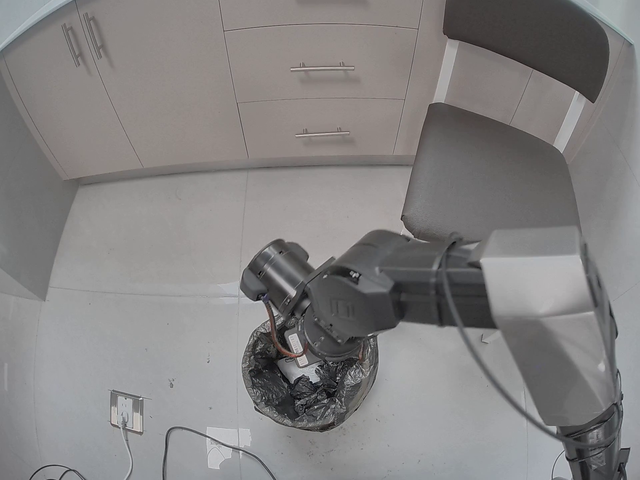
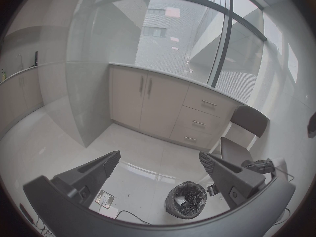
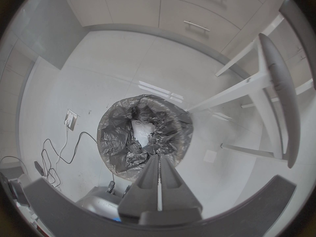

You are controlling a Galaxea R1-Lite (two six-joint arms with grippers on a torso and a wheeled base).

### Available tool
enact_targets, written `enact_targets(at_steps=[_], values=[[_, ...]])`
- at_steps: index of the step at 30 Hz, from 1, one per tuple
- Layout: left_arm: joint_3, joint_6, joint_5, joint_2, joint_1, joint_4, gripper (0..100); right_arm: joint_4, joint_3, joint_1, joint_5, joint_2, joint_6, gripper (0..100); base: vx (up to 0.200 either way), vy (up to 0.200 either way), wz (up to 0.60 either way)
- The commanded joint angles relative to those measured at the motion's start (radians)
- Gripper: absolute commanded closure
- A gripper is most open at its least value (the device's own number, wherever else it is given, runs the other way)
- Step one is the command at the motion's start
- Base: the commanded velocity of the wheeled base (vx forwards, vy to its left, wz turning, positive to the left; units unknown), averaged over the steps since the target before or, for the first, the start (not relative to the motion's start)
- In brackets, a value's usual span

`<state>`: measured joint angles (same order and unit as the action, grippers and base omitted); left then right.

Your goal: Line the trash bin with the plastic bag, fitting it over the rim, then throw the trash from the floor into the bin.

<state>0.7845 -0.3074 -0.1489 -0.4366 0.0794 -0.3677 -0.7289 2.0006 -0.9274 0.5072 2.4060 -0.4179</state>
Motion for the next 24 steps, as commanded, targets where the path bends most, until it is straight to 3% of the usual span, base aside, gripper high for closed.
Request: enact_targets(at_steps=[1, 6, 14, 24], values=[[0.018, -0.015, -0.012, 0.206, -0.036, -0.088, 0, 0.072, -0.001, -0.011, -0.003, 0.16, 0.014, 100, 0.0, 0.0, 0.0], [0.002, -0.016, -0.011, 0.239, -0.024, -0.126, 0, 0.183, -0.001, 0.002, -0.01, 0.259, 0.056, 100, 0.0, 0.0, 0.0], [-0.05, -0.024, -0.011, 0.285, -0.004, -0.126, 0, 0.476, -0.001, 0.055, -0.006, 0.34, 0.281, 100, 0.0, 0.0, 0.0], [-0.059, -0.024, -0.011, 0.3, -0.001, -0.126, 0, 0.508, -0.001, 0.07, 0.036, 0.369, 0.337, 100, 0.0, 0.0, 0.0]])
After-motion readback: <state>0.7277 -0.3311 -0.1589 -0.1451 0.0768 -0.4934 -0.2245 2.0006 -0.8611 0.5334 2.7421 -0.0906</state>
